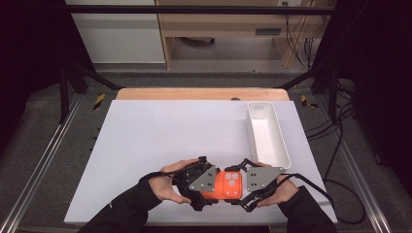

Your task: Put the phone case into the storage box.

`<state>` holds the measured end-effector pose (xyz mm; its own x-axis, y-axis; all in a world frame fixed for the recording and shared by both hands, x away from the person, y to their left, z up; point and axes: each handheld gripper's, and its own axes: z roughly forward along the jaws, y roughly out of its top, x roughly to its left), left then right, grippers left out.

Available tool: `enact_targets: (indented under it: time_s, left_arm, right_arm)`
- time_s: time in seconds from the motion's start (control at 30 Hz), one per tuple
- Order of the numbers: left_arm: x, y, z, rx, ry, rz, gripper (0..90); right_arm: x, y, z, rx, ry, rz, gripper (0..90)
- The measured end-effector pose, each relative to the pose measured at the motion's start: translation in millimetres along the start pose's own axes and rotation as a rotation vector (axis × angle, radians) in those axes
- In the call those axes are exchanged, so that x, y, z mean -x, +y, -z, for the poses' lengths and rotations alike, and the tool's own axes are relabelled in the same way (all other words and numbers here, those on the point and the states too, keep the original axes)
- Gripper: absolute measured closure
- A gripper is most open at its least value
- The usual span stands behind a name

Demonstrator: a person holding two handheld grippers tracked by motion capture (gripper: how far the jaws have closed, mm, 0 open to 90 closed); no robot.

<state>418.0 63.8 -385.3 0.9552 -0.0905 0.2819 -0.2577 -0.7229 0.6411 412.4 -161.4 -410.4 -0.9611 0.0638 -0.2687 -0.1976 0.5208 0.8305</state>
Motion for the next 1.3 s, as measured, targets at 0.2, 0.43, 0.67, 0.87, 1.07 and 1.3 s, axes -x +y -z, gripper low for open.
enact_targets:
  time_s: [0.2,0.43,0.67,0.87,1.07,1.3]
  left_arm:
    - [-2.8,-3.2,9.0,0.026,0.02,0.068,2.3]
    - [-3.8,-17.1,20.2,0.047,0.037,0.162,0.3]
    - [-4.0,-37.5,23.5,0.071,0.046,0.27,0.0]
    - [-0.9,-52.5,23.1,0.09,0.033,0.333,0.0]
    - [-0.5,-60.7,18.5,0.073,0.011,0.369,0.0]
    - [-0.9,-60.6,14.4,0.021,-0.005,0.364,0.0]
  right_arm:
    - [3.7,1.8,5.7,-0.002,-0.028,-0.009,16.5]
    - [9.4,4.6,16.6,-0.027,-0.049,-0.028,16.4]
    - [14.3,8.2,20.8,-0.088,-0.037,-0.043,16.4]
    - [19.4,15.3,22.3,-0.135,-0.007,-0.059,16.3]
    - [23.0,23.4,22.7,-0.174,0.011,-0.063,16.3]
    - [27.5,35.2,22.6,-0.224,0.043,-0.076,16.2]
